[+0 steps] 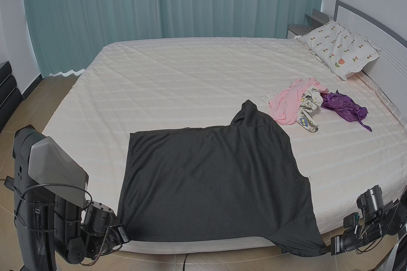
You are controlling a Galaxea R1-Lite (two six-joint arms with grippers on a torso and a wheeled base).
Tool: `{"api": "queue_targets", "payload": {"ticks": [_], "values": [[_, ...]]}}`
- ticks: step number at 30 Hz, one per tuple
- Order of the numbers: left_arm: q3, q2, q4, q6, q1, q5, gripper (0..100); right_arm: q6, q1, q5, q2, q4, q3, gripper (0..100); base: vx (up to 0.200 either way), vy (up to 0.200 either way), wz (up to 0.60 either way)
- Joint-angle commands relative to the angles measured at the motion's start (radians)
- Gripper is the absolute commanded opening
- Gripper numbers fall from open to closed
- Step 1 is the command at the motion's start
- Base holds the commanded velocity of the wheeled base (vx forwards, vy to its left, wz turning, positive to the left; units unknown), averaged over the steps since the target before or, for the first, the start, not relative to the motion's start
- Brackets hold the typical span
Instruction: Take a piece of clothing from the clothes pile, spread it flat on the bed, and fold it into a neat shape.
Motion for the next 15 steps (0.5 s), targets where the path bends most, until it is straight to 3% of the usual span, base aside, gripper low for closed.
{"api": "queue_targets", "payload": {"ticks": [1,15], "values": [[0.005,-0.008,-0.007,-0.002,-0.004,0.000,0,0.005,-0.002,0.002,-0.015,-0.002,-0.018,0,0.000,0.000,0.00],[-0.113,-0.128,-0.017,-0.001,0.056,-0.002,0,0.054,-0.001,0.003,-0.093,0.010,-0.243,0,0.000,0.000,0.00]]}}
